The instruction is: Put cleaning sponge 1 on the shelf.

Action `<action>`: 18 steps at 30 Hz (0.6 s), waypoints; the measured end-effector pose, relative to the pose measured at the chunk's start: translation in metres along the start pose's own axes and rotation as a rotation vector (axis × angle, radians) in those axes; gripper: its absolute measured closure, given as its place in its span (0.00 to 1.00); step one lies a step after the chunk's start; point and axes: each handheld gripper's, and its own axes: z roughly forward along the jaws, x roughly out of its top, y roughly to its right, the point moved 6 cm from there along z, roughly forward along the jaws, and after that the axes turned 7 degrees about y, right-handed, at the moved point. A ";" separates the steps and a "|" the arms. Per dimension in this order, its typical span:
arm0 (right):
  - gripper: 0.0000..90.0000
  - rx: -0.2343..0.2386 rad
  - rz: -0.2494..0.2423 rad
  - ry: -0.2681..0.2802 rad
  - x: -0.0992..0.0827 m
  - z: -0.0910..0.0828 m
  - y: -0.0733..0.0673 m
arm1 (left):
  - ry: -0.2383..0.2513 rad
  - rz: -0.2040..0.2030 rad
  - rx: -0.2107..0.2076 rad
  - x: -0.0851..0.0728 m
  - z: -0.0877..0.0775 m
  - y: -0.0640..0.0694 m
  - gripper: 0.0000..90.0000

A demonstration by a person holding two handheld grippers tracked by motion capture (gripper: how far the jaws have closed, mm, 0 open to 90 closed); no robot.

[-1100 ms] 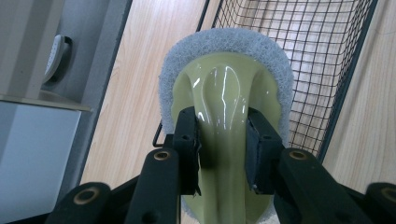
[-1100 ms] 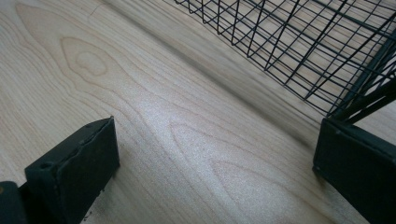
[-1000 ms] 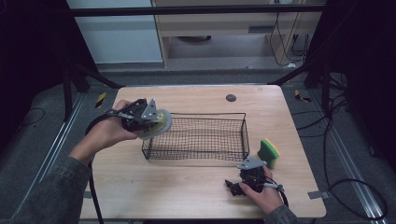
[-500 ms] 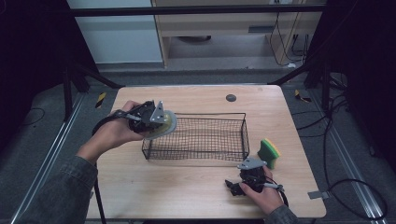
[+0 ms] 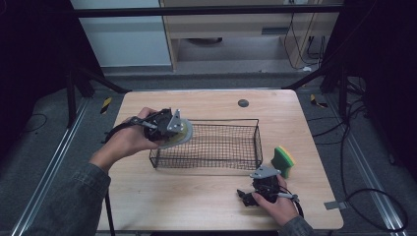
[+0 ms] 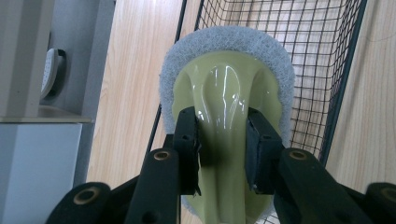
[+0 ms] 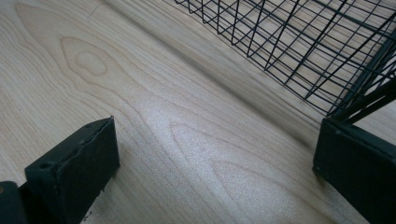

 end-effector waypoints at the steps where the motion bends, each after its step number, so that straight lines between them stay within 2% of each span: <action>1: 0.00 0.000 0.000 0.000 0.000 0.000 0.000 | -0.002 0.003 -0.002 0.001 0.001 0.001 0.77; 7: 0.01 0.000 0.000 0.000 0.000 0.000 0.000 | -0.013 0.022 -0.016 0.003 0.007 0.004 0.77; 18: 0.01 0.002 -0.002 0.002 0.000 0.000 0.000 | -0.018 0.011 -0.030 -0.004 0.015 0.010 0.77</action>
